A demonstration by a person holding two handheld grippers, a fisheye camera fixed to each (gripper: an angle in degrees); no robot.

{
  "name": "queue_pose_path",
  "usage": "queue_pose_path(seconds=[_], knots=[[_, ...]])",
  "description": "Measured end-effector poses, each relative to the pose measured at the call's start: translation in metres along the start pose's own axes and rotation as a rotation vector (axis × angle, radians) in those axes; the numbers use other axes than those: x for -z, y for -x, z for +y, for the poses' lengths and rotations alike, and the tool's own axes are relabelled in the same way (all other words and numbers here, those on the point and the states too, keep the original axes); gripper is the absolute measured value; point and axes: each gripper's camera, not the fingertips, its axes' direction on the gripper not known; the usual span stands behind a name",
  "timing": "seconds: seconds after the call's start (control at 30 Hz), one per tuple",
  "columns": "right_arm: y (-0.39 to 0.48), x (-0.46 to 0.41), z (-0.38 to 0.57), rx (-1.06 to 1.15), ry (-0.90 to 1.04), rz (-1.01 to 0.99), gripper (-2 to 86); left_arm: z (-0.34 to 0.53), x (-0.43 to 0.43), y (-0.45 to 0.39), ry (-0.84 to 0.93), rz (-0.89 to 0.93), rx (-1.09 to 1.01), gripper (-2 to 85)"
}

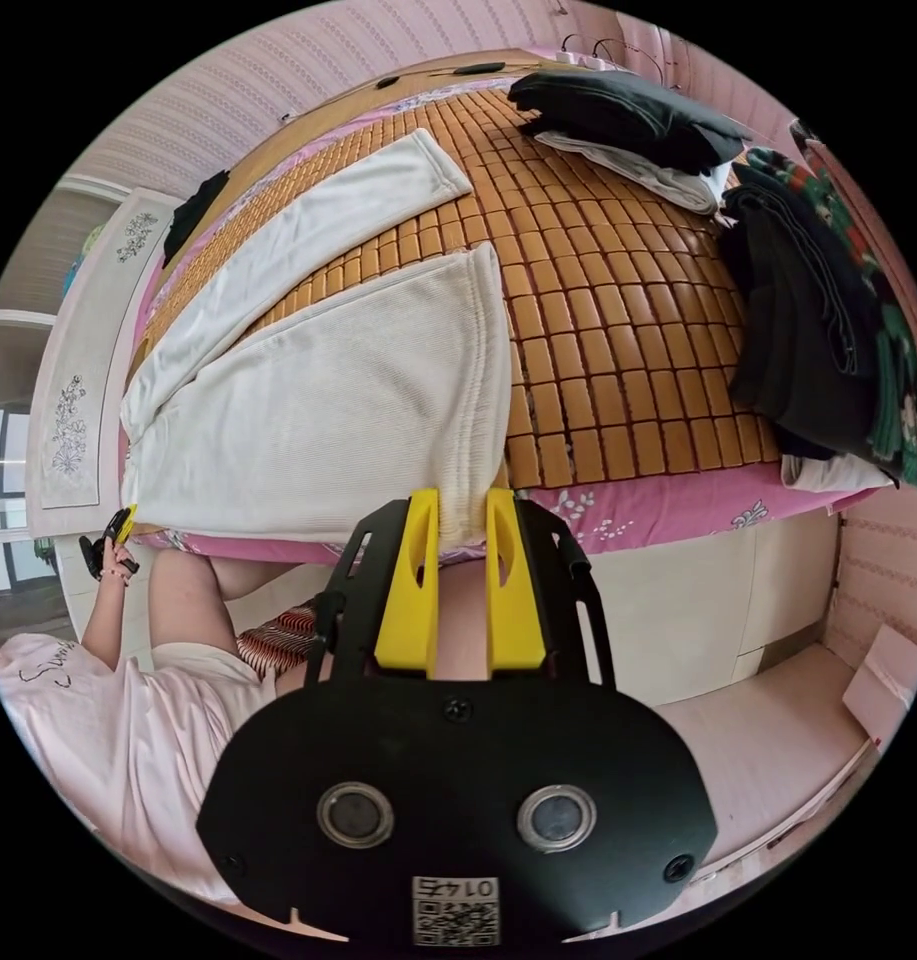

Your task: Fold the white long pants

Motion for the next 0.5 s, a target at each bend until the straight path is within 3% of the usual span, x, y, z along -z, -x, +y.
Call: queue_pose_path(seconds=[0.33,0.5], knots=[[0.007,0.064,-0.005,0.055,-0.120,-0.024,7.0,0.058,0.059,-0.023,-0.104,0.048,-0.082,2.3],[0.039,0.098,-0.069,0.199,-0.195,0.003,6.2,0.035,0.073,-0.083,-0.202,0.070,-0.229,3.2]])
